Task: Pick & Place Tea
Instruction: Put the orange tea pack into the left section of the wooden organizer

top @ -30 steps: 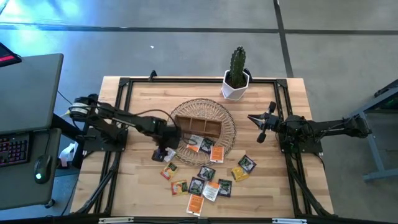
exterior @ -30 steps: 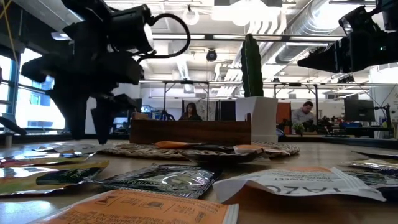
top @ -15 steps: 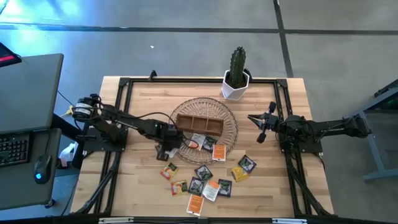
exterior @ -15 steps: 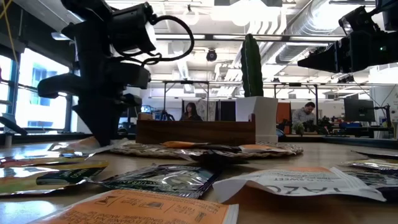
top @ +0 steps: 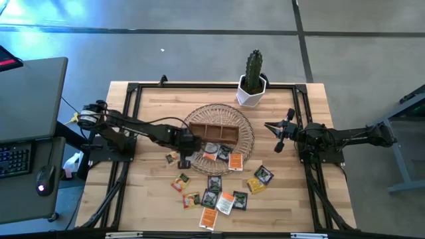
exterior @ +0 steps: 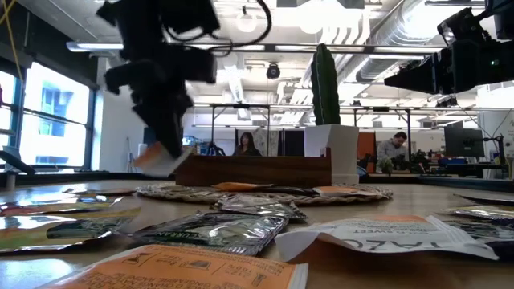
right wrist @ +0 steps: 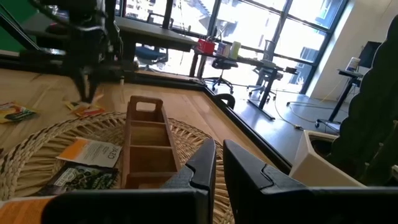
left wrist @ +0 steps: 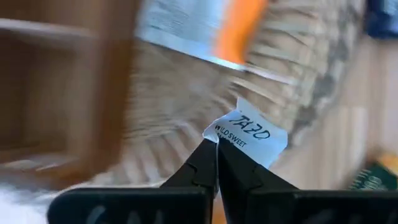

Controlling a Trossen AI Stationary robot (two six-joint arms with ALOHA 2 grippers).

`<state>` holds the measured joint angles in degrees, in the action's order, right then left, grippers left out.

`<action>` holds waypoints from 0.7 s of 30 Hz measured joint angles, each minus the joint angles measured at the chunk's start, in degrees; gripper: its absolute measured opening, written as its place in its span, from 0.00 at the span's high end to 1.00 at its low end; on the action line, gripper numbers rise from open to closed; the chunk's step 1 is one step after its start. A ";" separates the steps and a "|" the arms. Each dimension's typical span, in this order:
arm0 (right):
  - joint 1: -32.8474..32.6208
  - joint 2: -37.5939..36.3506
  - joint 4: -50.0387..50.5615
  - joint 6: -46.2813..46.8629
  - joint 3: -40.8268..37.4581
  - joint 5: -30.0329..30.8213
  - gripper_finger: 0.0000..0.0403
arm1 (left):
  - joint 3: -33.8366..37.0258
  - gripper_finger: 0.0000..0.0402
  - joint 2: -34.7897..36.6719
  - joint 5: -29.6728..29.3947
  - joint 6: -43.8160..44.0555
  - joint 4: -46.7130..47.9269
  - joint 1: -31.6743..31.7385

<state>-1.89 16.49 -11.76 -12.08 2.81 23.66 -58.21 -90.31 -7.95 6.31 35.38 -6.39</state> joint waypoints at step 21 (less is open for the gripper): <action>0.00 -0.07 -4.11 -1.79 0.00 3.72 0.93 | -6.32 0.98 20.47 -33.15 6.81 8.68 3.10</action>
<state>-1.89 16.43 -15.87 -13.87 2.81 27.38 -64.53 -69.84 -41.10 13.11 44.07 -3.29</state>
